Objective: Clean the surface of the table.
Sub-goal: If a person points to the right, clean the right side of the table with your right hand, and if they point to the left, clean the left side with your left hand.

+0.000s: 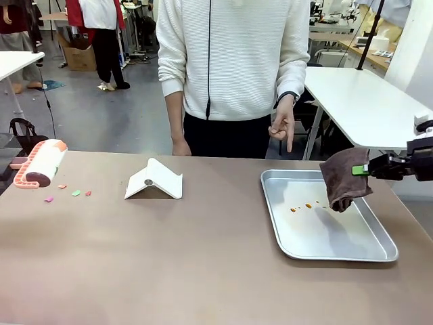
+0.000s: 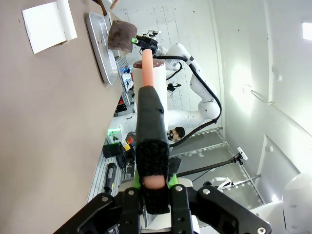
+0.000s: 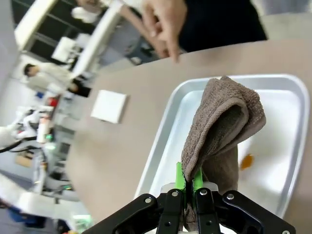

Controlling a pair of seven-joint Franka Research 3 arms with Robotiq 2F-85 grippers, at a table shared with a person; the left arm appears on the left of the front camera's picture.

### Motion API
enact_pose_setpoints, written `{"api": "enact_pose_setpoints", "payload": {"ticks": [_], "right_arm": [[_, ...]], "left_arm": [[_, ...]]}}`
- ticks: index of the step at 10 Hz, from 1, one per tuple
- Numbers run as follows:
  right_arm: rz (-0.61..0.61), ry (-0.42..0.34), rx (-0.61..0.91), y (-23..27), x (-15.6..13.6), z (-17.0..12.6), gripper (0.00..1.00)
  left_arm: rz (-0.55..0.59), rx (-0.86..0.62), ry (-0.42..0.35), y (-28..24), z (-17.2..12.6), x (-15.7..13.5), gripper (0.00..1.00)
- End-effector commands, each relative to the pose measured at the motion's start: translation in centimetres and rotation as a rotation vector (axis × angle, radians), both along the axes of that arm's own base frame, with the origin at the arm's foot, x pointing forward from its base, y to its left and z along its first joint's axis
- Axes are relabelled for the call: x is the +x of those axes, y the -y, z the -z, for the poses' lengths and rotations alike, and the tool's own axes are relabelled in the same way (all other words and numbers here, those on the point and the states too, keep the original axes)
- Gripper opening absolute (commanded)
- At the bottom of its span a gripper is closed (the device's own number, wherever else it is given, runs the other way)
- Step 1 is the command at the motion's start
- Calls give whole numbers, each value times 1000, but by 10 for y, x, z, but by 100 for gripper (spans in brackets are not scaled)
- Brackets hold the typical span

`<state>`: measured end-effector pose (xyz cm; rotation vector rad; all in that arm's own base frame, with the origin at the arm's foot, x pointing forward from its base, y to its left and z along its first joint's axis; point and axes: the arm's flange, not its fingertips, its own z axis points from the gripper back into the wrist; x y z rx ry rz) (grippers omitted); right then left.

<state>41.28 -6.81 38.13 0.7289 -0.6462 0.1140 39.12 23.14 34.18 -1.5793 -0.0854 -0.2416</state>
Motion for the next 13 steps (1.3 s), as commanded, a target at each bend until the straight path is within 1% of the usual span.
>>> {"api": "enact_pose_setpoints", "payload": {"ticks": [1, 3, 5, 8, 11, 13], "right_arm": [[80, -29, -125, -11, -8, -3, 6], [187, -89, -258, -11, -2, 3, 6], [157, -108, -248, -20, 11, 17, 6], [149, -191, -234, -34, 40, 55, 6], [51, -256, -158, -58, 60, 85, 6], [-21, -279, -155, -83, 65, 94, 6]], "left_arm": [[-2, -4, 7, -1, -5, -5, 7], [-2, -4, 7, -1, -5, -5, 7], [-2, -4, 7, -1, -5, -5, 7], [-2, -4, 7, -1, -5, -5, 7], [-2, -4, 7, -1, -5, -5, 7], [-2, -4, 7, -1, -5, -5, 7]]}}
